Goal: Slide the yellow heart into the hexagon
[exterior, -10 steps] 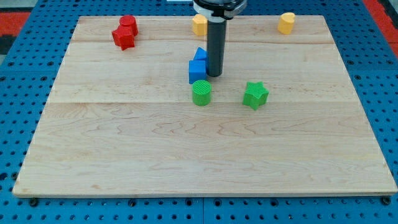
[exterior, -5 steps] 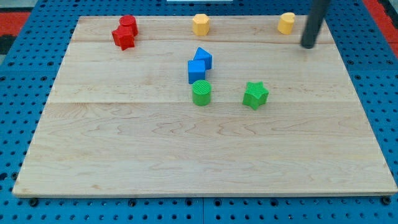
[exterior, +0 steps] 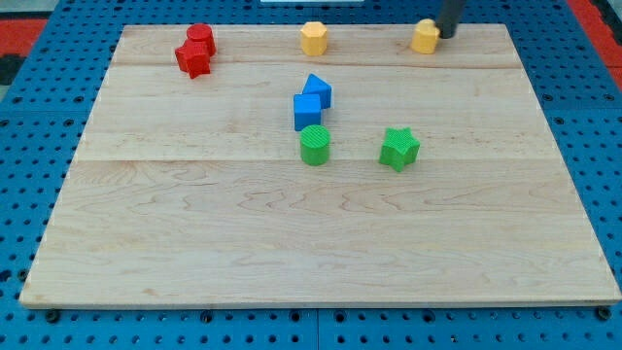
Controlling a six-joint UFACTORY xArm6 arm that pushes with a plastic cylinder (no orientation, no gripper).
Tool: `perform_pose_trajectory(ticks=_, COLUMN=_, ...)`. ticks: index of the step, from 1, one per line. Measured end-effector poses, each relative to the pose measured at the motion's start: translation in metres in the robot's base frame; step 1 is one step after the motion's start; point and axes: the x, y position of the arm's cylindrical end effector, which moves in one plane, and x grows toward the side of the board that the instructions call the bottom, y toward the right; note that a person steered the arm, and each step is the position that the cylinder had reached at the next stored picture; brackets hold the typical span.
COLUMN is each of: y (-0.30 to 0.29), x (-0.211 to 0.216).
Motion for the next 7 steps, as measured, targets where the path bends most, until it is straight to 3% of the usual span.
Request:
perform_pose_trajectory(ticks=2, y=-0.12, x=0.0)
perform_pose_trajectory(ticks=5, y=-0.057, x=-0.002)
perform_pose_trajectory(ticks=7, y=-0.026, x=0.031)
